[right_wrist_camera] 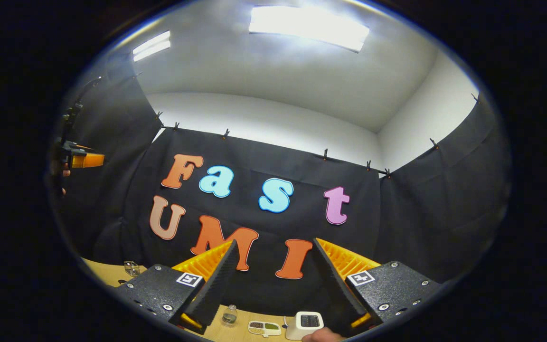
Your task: First push the handle of the pot to place it horizontally, then grasp the pot with both hands and set it on the induction cooktop.
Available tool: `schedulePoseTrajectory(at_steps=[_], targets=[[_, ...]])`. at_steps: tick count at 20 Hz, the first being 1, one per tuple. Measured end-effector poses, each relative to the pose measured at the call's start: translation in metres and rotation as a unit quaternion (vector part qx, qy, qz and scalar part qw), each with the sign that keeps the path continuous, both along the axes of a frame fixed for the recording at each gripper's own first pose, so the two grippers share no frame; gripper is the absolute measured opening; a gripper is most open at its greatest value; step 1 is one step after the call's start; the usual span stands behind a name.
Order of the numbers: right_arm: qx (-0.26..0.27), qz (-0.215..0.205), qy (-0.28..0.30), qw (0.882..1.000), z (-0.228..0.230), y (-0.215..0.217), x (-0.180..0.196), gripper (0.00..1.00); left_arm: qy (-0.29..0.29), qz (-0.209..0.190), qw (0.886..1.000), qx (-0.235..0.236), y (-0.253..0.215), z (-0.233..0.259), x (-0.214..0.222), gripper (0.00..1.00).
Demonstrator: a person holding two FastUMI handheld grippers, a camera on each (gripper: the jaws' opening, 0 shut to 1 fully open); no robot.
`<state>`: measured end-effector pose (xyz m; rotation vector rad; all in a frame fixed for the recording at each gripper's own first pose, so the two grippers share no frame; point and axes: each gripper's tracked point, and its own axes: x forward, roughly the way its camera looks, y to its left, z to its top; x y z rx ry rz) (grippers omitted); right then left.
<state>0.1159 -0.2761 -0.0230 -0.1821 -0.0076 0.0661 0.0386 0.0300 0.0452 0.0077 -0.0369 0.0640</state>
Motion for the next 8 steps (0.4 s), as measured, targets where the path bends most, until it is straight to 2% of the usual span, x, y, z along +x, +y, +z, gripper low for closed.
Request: schedulePoseTrajectory(at_steps=[5,8], targets=[[0.015,0.001,0.015,1.0,-0.005,-0.002,0.0,0.95,-0.002,0.005,1.0,0.0,-0.0033,-0.0036,-0.0047,0.98],[0.02,0.002,0.016,1.0,-0.0083,-0.0031,0.0031,0.95,-0.012,-0.002,1.0,-0.001,-0.01,0.0047,-0.0082,0.94]])
